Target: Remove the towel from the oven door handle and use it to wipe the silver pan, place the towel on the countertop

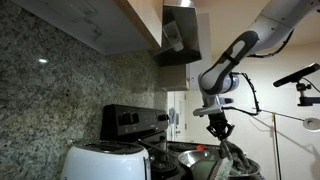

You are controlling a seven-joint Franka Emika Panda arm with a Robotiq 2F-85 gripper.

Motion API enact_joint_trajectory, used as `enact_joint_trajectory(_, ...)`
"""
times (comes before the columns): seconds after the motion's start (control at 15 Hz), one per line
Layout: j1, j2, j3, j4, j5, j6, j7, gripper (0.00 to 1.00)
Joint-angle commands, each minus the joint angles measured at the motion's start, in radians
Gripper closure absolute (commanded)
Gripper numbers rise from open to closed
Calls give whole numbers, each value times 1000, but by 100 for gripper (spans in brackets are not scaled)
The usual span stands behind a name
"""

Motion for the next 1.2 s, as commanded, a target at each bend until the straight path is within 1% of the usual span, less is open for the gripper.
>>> enact_joint_trajectory(0.0,-23,28,13,75,-22,-89,-71,99)
enact_joint_trajectory(0.13,-23,38,9,87,-48,-72,-115,99)
enact_joint_trajectory(0.4,-28,55,8,83,-78,71,-197,99)
enact_joint_trajectory(0.6,-40,67,13,85,-78,148,-300,99)
enact_joint_trajectory(0.73,-61,72,31,92,-51,151,-403,99)
enact_joint_trajectory(0.93,-91,74,62,104,1,113,-554,99)
enact_joint_trajectory(1.13,-106,82,72,123,38,72,-682,99)
